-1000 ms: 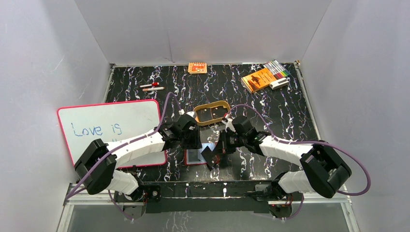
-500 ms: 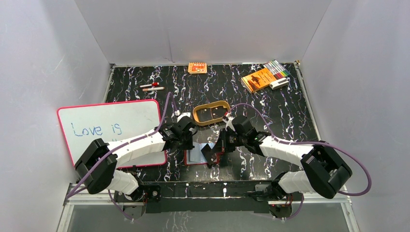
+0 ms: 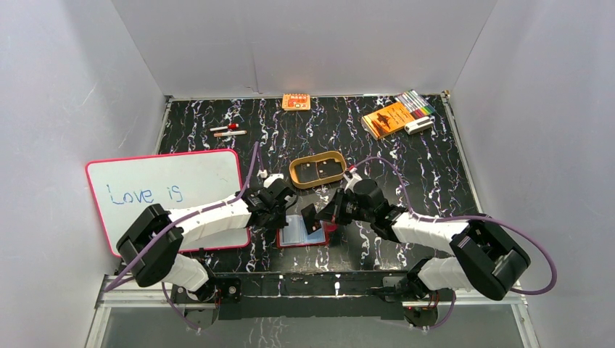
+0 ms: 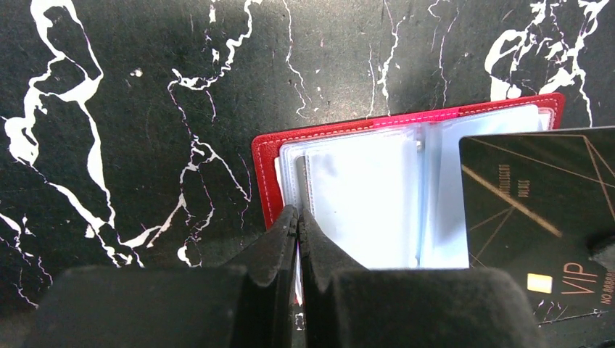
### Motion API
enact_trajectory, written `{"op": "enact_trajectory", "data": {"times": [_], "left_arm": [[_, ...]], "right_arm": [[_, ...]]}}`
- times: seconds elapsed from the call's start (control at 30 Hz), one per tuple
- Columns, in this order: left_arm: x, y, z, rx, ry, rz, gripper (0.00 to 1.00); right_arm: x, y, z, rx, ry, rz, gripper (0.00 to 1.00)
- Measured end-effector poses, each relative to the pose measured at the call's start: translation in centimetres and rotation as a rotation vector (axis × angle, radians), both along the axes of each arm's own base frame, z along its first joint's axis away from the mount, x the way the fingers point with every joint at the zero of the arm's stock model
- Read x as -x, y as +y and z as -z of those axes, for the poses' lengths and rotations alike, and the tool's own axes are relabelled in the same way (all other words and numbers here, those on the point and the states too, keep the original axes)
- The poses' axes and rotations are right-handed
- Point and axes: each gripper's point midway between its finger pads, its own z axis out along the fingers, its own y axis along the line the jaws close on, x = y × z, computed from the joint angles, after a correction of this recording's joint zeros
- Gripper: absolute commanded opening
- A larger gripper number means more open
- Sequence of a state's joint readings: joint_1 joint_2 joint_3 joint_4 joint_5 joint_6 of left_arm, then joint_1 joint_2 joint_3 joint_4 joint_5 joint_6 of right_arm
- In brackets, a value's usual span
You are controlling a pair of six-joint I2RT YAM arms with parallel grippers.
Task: Put the credit cards into the card holder
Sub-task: Turn over the card slot in the card holder, then insert the credit card into the card holder.
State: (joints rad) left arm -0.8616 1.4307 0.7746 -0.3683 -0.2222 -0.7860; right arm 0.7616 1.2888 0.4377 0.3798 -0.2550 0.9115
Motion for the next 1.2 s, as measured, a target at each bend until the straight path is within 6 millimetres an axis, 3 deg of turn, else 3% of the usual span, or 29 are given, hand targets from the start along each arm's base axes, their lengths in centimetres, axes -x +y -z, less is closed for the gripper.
{"op": "enact_trajectory", "data": {"times": [0.57, 0.83, 1.2], "left_arm": [[0.0, 0.1, 0.0, 0.015, -0.003, -0.032, 0.04], [0.7, 0.8, -0.5, 0.005, 0.010, -0.042, 0.13], [1.5, 1.7, -1.0, -0.005, 0.023, -0.061, 0.12]], "right_arm": [[0.9, 0.8, 2.9, -0.038, 0.088, 0.096, 0.00], [0.8, 1.2, 2.7, -0.057, 0.088, 0.110, 0.00], [1.0, 1.0, 4.0, -0.052, 0.110, 0.124, 0.00]]}}
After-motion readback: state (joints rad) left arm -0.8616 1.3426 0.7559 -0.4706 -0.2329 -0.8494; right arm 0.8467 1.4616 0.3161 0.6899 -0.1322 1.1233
